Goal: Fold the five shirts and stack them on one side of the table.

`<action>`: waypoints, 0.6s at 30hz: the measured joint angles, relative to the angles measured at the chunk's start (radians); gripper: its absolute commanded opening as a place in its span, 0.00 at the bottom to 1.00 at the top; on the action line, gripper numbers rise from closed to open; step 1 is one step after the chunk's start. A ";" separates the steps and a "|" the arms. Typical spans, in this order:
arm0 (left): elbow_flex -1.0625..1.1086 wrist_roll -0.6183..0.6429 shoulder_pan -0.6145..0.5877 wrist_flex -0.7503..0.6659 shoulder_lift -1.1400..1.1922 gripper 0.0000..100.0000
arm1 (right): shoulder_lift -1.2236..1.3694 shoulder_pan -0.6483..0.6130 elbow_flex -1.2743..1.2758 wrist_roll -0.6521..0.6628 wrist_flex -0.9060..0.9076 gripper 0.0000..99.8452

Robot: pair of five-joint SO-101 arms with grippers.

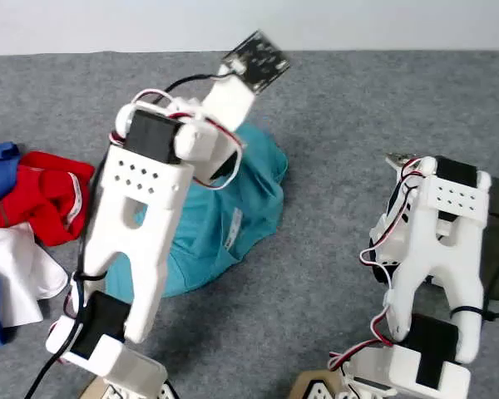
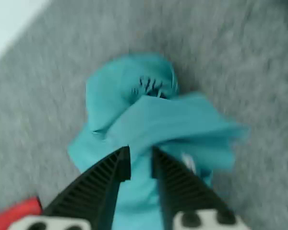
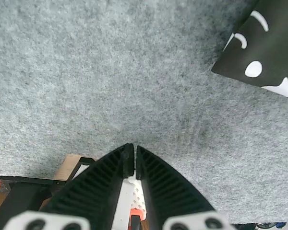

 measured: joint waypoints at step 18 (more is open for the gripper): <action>0.149 -0.092 -0.552 0.006 -0.272 0.14 | -0.224 -0.348 0.000 0.000 0.000 0.02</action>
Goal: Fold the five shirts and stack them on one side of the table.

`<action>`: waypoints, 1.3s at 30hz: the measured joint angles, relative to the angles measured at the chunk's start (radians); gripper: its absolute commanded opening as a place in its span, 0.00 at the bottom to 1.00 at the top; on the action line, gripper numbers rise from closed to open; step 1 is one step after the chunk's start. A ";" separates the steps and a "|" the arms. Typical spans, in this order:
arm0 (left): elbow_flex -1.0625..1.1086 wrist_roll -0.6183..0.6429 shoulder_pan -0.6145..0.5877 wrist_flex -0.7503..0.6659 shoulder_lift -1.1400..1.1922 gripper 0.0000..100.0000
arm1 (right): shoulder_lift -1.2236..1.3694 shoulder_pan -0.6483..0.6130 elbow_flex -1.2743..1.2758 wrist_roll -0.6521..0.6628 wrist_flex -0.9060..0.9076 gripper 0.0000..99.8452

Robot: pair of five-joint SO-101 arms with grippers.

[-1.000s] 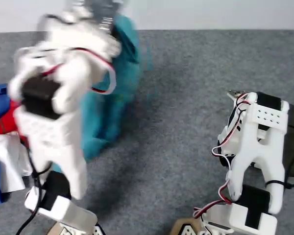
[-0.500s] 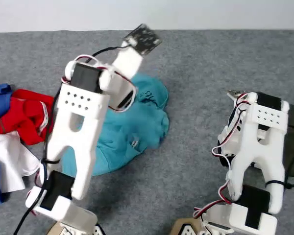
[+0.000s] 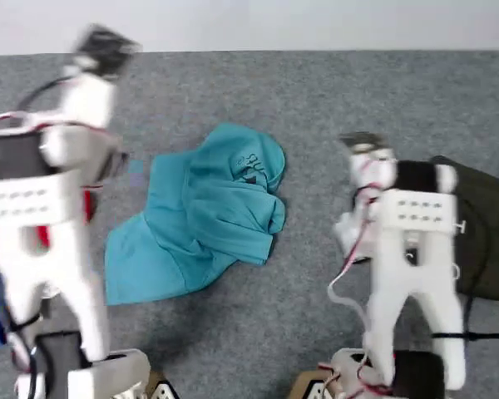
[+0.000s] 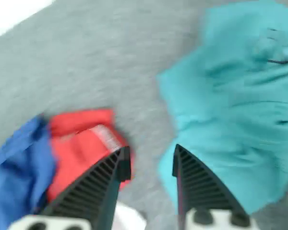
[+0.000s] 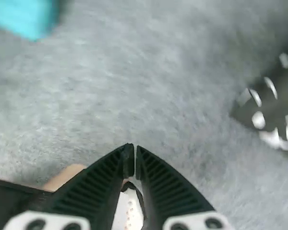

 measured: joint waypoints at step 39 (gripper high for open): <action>0.278 -0.305 -0.853 -0.123 -0.032 0.14 | 1.046 -1.074 -0.852 0.124 -0.152 0.27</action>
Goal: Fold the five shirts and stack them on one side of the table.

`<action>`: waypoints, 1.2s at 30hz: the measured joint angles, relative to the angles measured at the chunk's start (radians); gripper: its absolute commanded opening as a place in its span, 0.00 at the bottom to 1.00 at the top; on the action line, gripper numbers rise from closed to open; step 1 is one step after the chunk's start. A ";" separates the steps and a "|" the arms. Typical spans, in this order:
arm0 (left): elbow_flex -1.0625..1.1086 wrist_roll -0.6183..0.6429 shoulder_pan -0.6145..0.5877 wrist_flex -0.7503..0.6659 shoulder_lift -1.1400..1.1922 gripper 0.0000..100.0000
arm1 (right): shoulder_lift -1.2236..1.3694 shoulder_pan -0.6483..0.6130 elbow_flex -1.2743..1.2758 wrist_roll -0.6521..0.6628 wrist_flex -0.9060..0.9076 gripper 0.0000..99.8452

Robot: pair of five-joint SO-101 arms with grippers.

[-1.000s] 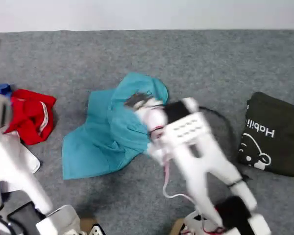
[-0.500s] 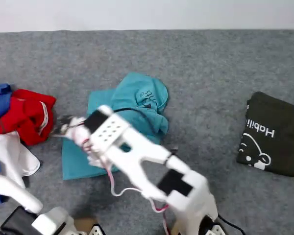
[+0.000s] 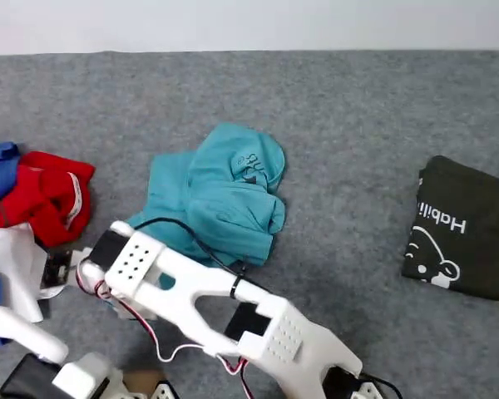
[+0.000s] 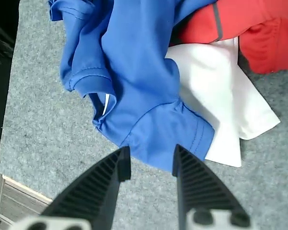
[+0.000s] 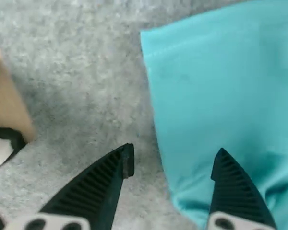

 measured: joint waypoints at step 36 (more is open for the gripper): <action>0.000 -0.006 0.143 0.028 0.000 0.14 | -0.387 0.407 0.126 0.083 0.152 0.01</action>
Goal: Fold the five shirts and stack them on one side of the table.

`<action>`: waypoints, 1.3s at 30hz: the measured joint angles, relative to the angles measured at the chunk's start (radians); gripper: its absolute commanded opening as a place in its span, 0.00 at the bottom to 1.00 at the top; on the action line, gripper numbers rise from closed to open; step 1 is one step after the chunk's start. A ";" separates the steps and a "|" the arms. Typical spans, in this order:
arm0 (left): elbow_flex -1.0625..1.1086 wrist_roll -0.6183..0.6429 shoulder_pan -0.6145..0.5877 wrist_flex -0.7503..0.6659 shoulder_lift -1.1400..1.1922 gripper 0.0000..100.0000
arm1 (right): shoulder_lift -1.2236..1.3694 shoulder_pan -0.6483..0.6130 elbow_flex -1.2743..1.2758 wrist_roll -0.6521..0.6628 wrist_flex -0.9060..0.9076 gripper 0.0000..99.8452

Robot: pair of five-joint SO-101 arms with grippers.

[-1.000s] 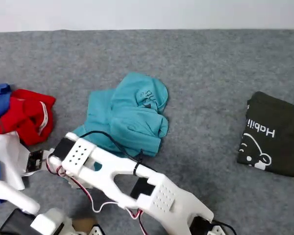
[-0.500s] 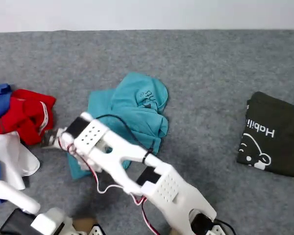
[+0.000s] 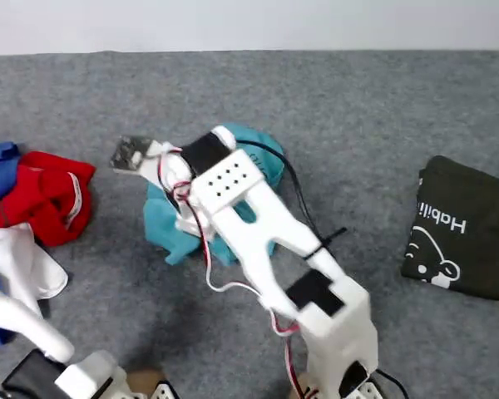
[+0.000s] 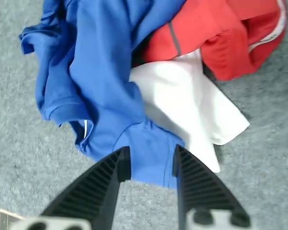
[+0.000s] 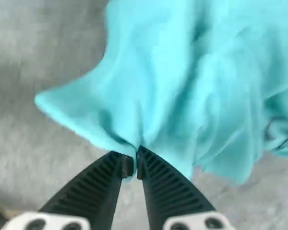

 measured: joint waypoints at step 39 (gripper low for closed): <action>0.000 -0.002 0.060 0.003 0.000 0.14 | -0.226 -0.141 0.585 -0.416 0.002 0.08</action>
